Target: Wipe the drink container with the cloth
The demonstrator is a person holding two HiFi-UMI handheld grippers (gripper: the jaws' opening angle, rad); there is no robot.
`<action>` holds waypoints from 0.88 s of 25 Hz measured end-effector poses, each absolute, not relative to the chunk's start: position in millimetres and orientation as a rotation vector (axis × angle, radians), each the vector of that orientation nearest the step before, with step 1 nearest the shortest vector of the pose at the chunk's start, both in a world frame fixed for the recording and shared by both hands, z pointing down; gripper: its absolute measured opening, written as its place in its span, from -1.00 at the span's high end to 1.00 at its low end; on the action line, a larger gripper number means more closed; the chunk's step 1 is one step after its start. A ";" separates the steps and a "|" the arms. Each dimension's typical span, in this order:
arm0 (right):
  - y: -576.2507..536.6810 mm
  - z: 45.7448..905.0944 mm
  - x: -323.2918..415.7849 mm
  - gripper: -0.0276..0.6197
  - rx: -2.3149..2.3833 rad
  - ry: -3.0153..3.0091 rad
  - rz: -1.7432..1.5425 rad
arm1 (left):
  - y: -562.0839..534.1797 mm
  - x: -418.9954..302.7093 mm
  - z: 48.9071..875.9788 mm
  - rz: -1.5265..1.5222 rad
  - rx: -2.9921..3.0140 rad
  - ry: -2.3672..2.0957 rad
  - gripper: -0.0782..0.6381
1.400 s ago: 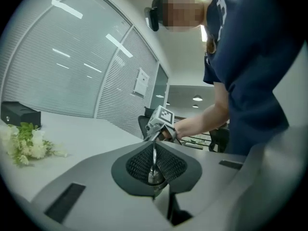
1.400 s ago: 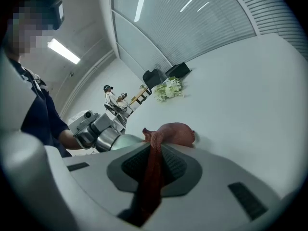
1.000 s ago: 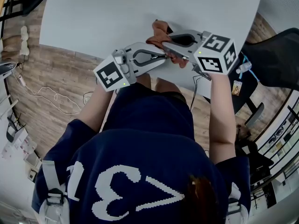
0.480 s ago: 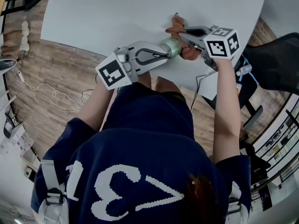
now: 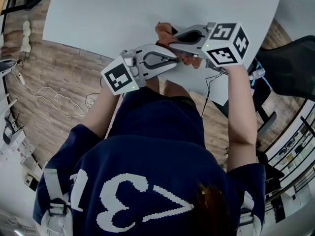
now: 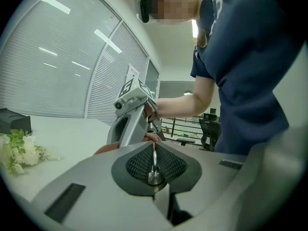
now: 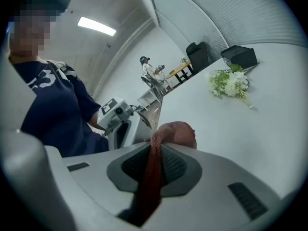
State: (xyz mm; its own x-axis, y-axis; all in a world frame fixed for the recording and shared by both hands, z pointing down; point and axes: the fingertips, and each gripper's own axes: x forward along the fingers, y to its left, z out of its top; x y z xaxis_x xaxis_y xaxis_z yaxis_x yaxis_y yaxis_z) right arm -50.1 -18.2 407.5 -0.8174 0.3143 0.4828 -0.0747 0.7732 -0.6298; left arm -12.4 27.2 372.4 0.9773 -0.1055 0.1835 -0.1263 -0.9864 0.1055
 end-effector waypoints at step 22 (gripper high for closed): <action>-13.0 405.8 -54.3 0.73 -0.357 -2.317 0.822 | 32.9 -9.9 372.1 0.284 3.047 -0.177 0.71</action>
